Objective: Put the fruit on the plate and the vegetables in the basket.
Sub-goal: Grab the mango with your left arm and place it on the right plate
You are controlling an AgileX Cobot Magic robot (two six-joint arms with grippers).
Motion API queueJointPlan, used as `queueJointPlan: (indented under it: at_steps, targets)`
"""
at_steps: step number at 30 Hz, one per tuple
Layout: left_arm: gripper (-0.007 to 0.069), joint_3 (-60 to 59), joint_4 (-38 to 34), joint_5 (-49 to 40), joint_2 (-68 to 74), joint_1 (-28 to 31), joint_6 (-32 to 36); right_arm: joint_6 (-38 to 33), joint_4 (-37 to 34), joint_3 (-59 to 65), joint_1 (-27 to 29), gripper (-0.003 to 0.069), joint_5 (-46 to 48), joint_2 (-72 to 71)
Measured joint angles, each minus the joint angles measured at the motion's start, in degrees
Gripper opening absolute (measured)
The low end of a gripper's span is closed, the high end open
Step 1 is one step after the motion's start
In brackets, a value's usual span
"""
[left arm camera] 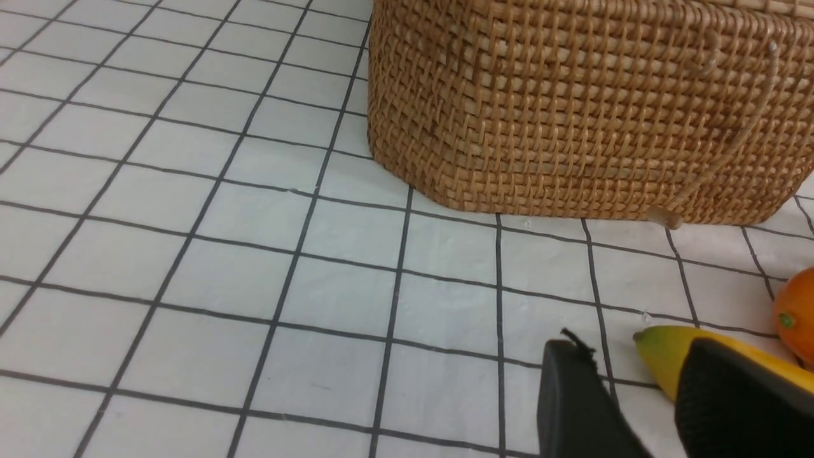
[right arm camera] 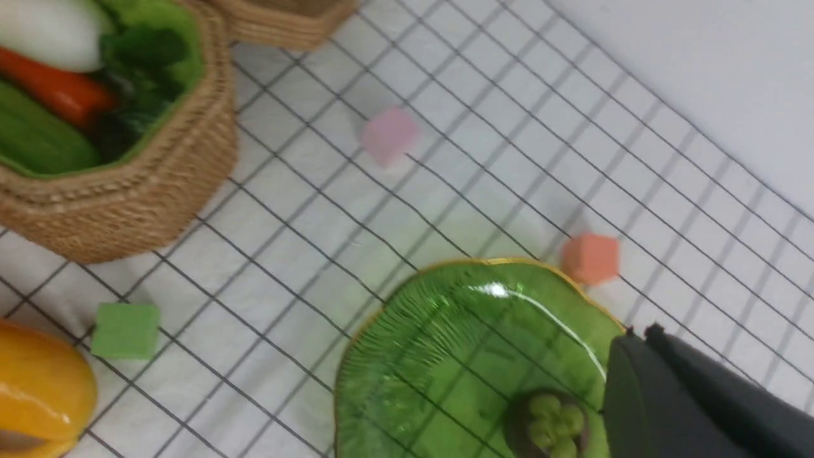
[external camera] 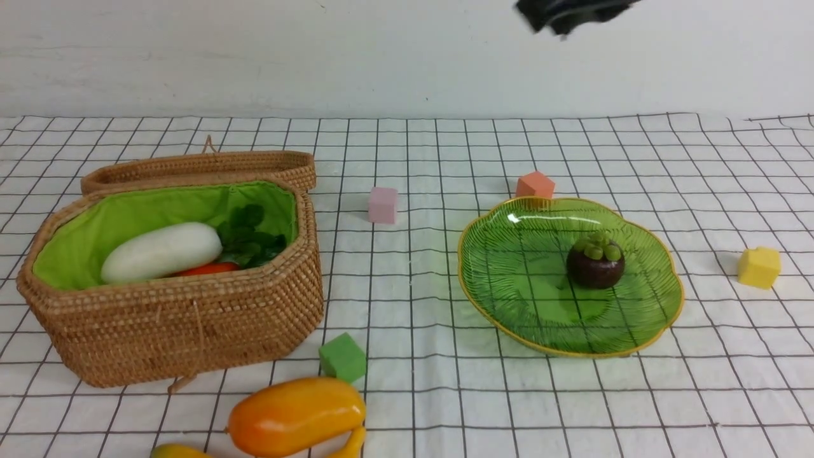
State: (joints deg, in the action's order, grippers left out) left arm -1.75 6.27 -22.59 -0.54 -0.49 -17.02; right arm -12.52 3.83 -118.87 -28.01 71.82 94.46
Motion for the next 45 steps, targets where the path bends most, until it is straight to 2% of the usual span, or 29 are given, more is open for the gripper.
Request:
queueJointPlan:
  at_steps: [3, 7, 8, 9, 13, 21, 25, 28, 33, 36, 42, 45]
  targets:
    - [0.0239, 0.0, 0.0, 0.0, 0.0, 0.0, 0.0, 1.72, 0.0, 6.3, 2.84, -0.0008, 0.23, -7.43]
    - [0.0239, 0.0, 0.0, 0.0, 0.0, 0.0, 0.0, 10.74, -0.08, 24.53, 9.2, -0.0008, 0.04, -23.17]
    - [0.0239, 0.0, 0.0, 0.0, 0.0, 0.0, 0.0, 10.74, -0.08, 24.53, 9.39, -0.0008, 0.04, -23.17]
    - [0.0239, 0.0, 0.0, 0.0, 0.0, 0.0, 0.0, 14.29, -0.63, 34.35, 10.43, -0.0008, -2.59, -29.12]
    - [0.0239, 0.0, 0.0, 0.0, 0.0, 0.0, 0.0, 19.28, -2.36, 50.71, 10.51, -0.0008, -8.39, -39.82]
    - [0.0239, 0.0, 0.0, 0.0, 0.0, 0.0, 0.0, 20.55, -2.99, 71.88, 10.51, -0.0008, -7.61, -56.23]
    - [0.0239, 0.0, 0.0, 0.0, 0.0, 0.0, 0.0, 20.37, -2.56, 78.27, 10.85, -0.0008, -5.39, -63.4]
    - [0.0239, 0.0, 0.0, 0.0, 0.0, 0.0, 0.0, 20.31, -1.31, 81.08, 12.68, -0.0006, -7.37, -68.09]
    - [0.0239, 0.0, 0.0, 0.0, 0.0, 0.0, 0.0, 18.3, -0.37, 92.27, 20.96, -0.0004, -28.08, -81.92]
    - [0.0239, 0.0, 0.0, 0.0, 0.0, 0.0, 0.0, 17.77, -0.22, 100.58, 25.19, -0.0003, -37.39, -88.59]
    - [0.0239, 0.0, 0.0, 0.0, 0.0, 0.0, 0.0, 17.7, -0.23, 117.24, 29.29, -0.0001, -44.97, -94.99]
    - [0.0239, 0.0, 0.0, -0.05, 0.0, 0.0, 0.0, 17.57, -0.82, 119.25, 29.76, 0.0, -47.98, -95.11]
